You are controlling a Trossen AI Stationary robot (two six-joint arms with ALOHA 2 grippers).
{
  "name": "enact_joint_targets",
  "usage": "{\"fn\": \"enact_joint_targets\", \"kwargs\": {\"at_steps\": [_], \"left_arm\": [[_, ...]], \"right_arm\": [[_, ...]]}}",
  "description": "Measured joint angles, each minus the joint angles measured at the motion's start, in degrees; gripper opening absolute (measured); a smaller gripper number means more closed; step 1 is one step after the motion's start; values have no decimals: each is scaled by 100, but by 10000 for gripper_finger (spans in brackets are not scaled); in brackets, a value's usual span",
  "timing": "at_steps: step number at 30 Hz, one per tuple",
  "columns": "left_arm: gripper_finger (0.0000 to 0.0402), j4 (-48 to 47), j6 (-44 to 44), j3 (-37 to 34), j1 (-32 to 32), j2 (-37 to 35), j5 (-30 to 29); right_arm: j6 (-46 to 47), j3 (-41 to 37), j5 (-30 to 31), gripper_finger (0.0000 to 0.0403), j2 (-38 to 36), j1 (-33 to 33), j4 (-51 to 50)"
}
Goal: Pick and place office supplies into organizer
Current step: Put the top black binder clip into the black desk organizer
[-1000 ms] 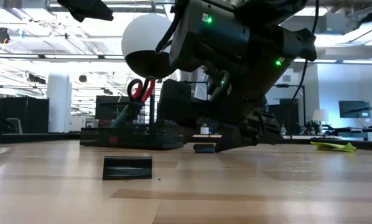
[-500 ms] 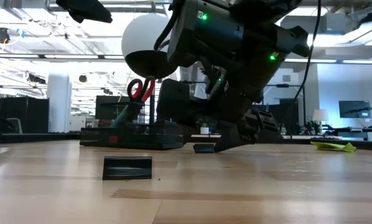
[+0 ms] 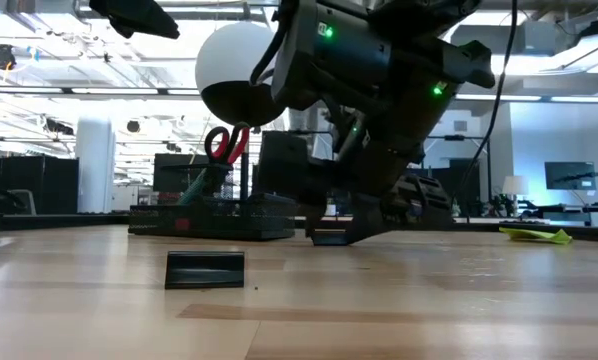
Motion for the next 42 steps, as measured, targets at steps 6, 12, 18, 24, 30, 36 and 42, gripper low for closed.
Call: {"fn": "enact_joint_targets", "kwargs": {"at_steps": [6,12,18,24,30,36,42], "left_arm": [[118,0,-22,0,-1,0,0],[118,0,21,0,0,0,0],[118,0,14,0,0,0,0],[118,0,13,0,-1,0,0],[118,0,-24,0,0,0,0],[118,0,21,0,-1,0,0],[118,0,30,0,0,0,-1]], "right_arm": [[16,10,-71,131,7,7,-208],[8,6,-11,133,7,9,-184],[-467,373,-68,158,67,41,-187],[-1327,810,-50,129,70,50,16],[-2790,1234,125,142,63,11,1009],[-4776,1718,233,146,35,-321,2204],[-5350,1810,-274,129,33,-868,2627]]}}
